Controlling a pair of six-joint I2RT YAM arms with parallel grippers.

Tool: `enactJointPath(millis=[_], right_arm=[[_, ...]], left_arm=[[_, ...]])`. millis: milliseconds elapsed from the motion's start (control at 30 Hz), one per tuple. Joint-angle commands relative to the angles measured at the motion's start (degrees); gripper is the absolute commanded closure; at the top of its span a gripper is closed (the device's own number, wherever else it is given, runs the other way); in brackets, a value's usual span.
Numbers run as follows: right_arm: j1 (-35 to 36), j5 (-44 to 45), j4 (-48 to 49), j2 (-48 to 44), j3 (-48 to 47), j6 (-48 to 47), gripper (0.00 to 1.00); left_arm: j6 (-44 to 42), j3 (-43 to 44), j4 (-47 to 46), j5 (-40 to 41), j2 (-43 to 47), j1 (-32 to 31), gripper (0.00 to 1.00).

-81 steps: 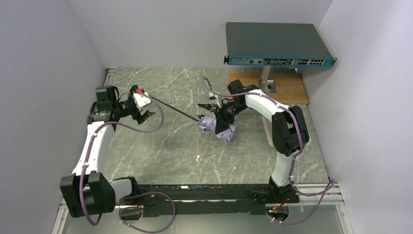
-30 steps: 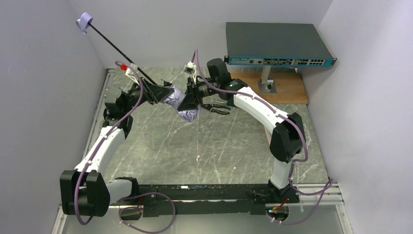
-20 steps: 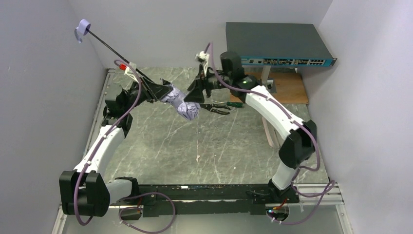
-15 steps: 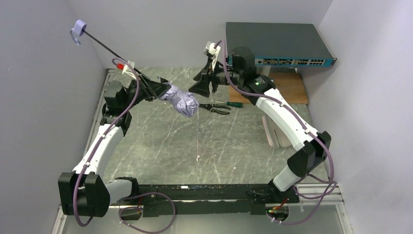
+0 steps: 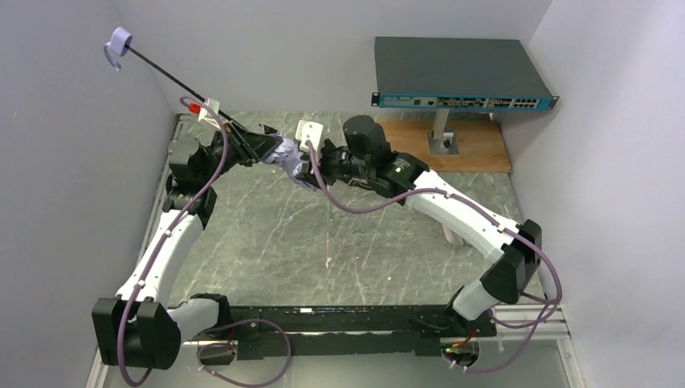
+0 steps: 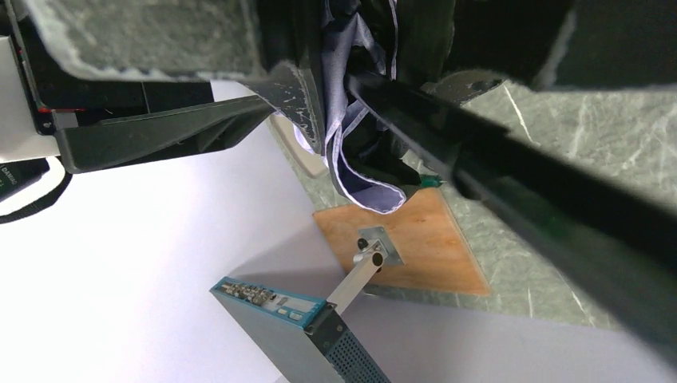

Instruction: Open the umbrella

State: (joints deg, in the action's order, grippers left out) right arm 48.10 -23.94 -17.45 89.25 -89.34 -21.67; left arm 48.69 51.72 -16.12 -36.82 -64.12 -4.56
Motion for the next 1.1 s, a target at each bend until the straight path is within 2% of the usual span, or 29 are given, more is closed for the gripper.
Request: enactJointPath(millis=[0,333,967,1067], right_arm=[[2.4,6.2,5.5,-3.7,4.0,-8.1,0.51],[3.3,9.3,9.4,-3.8,5.5,-6.9,0.55],[4.8,9.9,10.3,1.7,0.7,-7.7,0.65],[5.2,10.0,10.4,2.7,0.4,-8.5,0.70]], left_arm=[[-1.6,0.5,-7.3,-1.9,4.1,-1.1,1.00],[-2.3,-0.1,-7.7,-2.3,4.9,-1.8,1.00],[-2.7,0.4,-7.1,-0.4,3.9,-3.5,1.00],[-2.3,0.5,-6.4,0.6,3.7,-3.6,1.00]])
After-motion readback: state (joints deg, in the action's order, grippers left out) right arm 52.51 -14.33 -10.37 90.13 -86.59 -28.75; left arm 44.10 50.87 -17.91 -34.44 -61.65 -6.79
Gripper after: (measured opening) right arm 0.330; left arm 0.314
